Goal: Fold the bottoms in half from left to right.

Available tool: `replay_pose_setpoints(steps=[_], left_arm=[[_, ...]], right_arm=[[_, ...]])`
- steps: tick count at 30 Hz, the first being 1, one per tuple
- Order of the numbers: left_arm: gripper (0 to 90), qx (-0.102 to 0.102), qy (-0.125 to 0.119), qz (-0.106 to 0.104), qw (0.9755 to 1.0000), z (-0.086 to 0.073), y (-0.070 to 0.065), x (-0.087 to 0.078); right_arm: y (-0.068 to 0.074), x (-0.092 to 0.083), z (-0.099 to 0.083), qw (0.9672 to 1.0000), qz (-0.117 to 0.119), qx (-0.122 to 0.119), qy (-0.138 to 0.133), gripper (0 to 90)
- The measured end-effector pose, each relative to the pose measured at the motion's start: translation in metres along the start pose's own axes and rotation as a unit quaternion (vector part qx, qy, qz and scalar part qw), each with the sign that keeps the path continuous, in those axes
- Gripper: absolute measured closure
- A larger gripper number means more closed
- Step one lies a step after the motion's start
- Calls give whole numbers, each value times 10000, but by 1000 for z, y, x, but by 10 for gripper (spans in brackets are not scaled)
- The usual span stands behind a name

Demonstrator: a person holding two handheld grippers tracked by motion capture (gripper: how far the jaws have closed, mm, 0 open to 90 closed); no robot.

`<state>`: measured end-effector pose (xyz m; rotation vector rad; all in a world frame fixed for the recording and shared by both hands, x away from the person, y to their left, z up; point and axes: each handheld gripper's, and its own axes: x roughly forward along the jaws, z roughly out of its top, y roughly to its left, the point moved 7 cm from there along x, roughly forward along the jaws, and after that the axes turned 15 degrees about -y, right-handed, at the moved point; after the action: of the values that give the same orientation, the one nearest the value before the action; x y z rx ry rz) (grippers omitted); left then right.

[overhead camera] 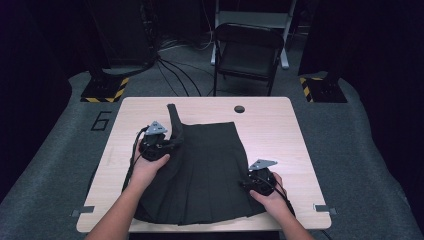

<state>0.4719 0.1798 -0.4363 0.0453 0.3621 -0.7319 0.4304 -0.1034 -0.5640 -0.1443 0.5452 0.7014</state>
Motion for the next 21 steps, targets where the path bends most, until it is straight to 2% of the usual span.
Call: replay_pose_setpoints(steps=[4,6,14,21], left_arm=[[827,-8,17,-53,10000,0,-5,5],[827,-15,-4,-68,10000,0,-8,8],[827,-69,-18,-231,9997,2,-20,20],[827,-8,26,-386,9992,4,-33,33]], right_arm=[[-1,1,0,10000,-3,-24,-60,475],[-1,0,0,10000,16,-13,5,474],[-1,0,0,10000,9,-40,-10,474],[-1,0,0,10000,12,-11,-15,474]])
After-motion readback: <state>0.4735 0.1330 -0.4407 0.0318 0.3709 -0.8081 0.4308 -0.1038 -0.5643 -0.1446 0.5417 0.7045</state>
